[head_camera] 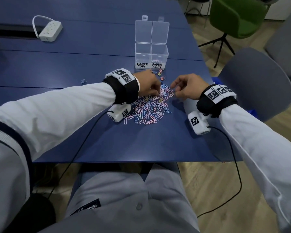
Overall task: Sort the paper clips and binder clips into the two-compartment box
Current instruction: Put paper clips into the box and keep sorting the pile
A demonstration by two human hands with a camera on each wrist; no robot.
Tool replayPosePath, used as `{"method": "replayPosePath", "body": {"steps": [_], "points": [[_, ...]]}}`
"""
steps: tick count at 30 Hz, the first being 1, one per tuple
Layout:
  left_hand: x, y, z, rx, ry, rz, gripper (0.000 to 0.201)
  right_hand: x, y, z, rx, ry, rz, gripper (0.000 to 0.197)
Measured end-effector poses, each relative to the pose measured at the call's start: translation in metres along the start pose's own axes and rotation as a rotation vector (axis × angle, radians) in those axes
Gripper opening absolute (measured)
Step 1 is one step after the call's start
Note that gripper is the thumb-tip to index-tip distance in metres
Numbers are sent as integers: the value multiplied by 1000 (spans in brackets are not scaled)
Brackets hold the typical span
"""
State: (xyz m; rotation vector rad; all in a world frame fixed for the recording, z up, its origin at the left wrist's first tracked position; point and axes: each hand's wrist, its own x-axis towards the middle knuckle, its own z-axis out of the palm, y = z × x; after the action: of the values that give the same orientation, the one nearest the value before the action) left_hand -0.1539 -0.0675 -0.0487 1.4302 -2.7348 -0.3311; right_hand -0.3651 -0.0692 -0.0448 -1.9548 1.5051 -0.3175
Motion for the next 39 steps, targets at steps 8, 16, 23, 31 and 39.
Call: {"method": "replayPosePath", "body": {"steps": [8,16,23,31,39], "points": [[-5,-10,-8,-92,90,-97,20,58,-29,-4,1,197,54,25],[-3,-65,-32,-213,299,-384,18,51,-23,4,-72,237,31,34],[-1,-82,-25,-344,235,-452,14,2,-15,6,-163,2,-72,23],[-11,-69,-27,-156,290,-448,32,-19,-11,7,-144,-145,-79,25],[-33,-23,-11,-46,-1,-195,21,-33,-14,19,-190,-218,-79,27]]}}
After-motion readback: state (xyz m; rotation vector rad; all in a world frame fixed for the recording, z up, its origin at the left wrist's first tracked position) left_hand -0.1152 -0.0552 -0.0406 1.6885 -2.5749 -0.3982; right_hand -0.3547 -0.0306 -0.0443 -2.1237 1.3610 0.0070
